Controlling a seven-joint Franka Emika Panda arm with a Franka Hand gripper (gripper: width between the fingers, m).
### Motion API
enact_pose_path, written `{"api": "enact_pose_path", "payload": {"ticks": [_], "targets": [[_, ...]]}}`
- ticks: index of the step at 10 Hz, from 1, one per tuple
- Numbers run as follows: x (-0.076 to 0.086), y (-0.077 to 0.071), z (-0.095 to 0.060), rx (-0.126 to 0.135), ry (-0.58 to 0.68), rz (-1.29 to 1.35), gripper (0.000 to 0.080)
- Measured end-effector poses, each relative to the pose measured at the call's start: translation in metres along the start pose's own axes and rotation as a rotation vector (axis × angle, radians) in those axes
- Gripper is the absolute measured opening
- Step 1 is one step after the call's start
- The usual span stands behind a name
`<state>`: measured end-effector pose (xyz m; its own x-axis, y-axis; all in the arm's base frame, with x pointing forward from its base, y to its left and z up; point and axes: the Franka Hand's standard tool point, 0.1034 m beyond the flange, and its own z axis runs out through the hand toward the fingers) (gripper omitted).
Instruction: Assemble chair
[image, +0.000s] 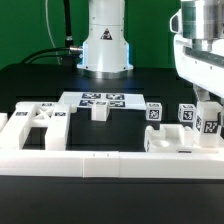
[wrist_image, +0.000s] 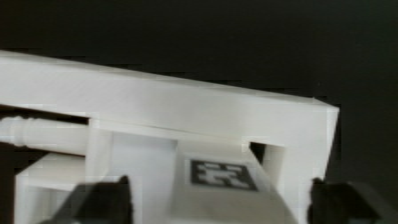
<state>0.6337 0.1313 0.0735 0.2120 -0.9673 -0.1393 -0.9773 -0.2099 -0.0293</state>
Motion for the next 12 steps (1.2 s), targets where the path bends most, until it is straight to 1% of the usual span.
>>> {"api": "enact_pose_path", "payload": {"ticks": [1, 2, 6, 7, 8, 9, 11, 12], "targets": [[0.0001, -0.0020, 0.0000, 0.007, -0.001, -0.043, 0.0619], [0.0001, -0.0015, 0.0006, 0.006, -0.001, -0.109, 0.0641], [0.0007, -0.0009, 0.0010, 0.002, 0.000, -0.426, 0.0649], [0.0028, 0.0007, -0.0006, -0.020, -0.001, -0.542, 0.0649], [0.0038, -0.0001, -0.0027, -0.026, -0.004, -0.657, 0.0649], [0.0026, 0.0001, -0.0042, -0.043, -0.003, -0.770, 0.0649], [0.0015, -0.0008, -0.0056, -0.057, 0.005, -0.958, 0.0649], [0.0020, -0.0008, -0.0056, -0.058, 0.003, -1.015, 0.0649]]}}
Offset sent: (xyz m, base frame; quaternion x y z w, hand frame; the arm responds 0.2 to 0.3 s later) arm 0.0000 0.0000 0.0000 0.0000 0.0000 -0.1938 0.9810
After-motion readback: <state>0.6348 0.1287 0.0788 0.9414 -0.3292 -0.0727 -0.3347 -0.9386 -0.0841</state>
